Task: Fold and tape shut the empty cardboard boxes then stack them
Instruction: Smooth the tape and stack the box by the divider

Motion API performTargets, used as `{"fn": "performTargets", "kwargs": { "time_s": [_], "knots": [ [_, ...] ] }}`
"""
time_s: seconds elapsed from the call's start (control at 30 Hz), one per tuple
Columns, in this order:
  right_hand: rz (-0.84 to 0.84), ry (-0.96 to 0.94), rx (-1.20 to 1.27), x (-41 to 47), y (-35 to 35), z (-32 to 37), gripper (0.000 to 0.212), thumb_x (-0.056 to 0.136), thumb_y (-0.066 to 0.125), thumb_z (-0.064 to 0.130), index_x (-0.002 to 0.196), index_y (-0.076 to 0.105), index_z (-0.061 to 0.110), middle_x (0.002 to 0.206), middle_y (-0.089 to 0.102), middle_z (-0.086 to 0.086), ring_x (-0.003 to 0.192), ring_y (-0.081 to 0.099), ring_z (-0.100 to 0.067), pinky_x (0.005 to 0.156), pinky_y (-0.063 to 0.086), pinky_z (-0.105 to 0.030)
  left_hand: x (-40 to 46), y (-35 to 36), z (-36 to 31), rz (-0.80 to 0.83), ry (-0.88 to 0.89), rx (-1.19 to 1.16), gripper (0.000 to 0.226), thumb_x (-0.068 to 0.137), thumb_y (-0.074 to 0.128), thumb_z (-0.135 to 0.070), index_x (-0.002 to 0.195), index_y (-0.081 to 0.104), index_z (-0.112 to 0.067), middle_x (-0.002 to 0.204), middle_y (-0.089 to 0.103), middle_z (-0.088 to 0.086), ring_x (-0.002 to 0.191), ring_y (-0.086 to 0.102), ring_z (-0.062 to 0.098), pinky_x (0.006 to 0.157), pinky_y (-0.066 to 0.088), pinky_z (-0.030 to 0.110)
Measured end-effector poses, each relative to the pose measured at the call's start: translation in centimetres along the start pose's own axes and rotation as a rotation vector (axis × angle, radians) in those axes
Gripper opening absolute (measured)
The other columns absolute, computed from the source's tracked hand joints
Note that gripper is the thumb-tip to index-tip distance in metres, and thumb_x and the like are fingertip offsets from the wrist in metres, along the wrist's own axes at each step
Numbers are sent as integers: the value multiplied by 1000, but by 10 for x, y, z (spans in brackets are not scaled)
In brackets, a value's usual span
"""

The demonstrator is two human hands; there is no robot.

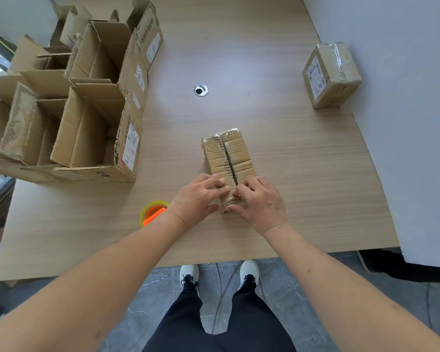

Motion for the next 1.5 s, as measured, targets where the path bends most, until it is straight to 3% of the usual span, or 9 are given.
{"fn": "performTargets", "kwargs": {
  "time_s": [0.23,0.5,0.67,0.87,1.0,1.13,1.2,1.33,1.5],
  "knots": [
    [46,59,-95,5,4,20,51,68,74,60,99,59,23,98,56,-2,94,54,-28,79,48,-44,8,-12,-2,-11,31,23,52,72,79,5,121,74,-12,120,69,4,104,66,32,84,61,40],
    [219,188,-175,7,-12,21,84,64,77,50,139,45,29,115,45,-8,108,46,-29,94,45,-42,18,-24,-6,-8,-55,-8,57,83,65,0,139,62,-12,141,59,7,128,58,28,92,59,42],
    [288,252,-175,-1,-27,5,74,70,81,28,135,46,32,124,39,-10,117,41,-30,101,43,-40,30,-24,-3,69,-177,28,63,92,60,-10,153,46,-14,163,35,8,152,31,29,121,34,44],
    [231,318,-200,-10,-31,-14,66,69,73,-8,123,53,24,123,45,-15,118,48,-36,95,46,-43,45,-26,-4,143,-187,63,58,100,51,-24,157,38,-24,170,18,1,157,12,29,123,26,49],
    [216,345,-161,-8,-33,-16,63,73,68,-10,128,52,18,131,44,-18,129,45,-39,103,44,-45,43,-19,-4,304,-189,71,59,106,42,-27,161,22,-36,172,4,-7,158,1,23,126,21,43],
    [296,386,-136,-1,-31,-13,61,89,58,6,145,36,17,154,28,-20,153,15,-39,126,18,-46,39,-21,-8,328,-207,126,63,106,42,-34,163,15,-35,172,-1,-3,158,0,24,127,14,37],
    [294,401,-100,7,-28,-15,58,95,50,26,150,31,17,163,20,-17,156,4,-36,128,8,-47,33,-25,-12,335,-227,169,66,105,41,-38,163,12,-35,172,0,2,156,6,28,127,14,35],
    [352,401,7,28,-23,-17,75,100,38,61,157,21,16,171,1,-7,158,-7,-29,127,-3,-46,16,-30,-23,346,-262,219,72,99,51,-38,163,17,-36,168,15,5,139,30,34,117,35,41],
    [347,240,143,37,-16,-17,62,99,62,42,153,38,25,171,1,-6,158,0,-29,126,17,-44,-1,-24,-32,191,-228,148,68,73,80,-20,138,62,-26,124,56,8,97,55,36,84,56,51]
  ]
}}
Point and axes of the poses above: each hand's wrist, its own x-axis towards the middle knuckle, its own y-axis out of the palm, z = x × y, the point moved 1 cm from there along x, towards the middle knuckle
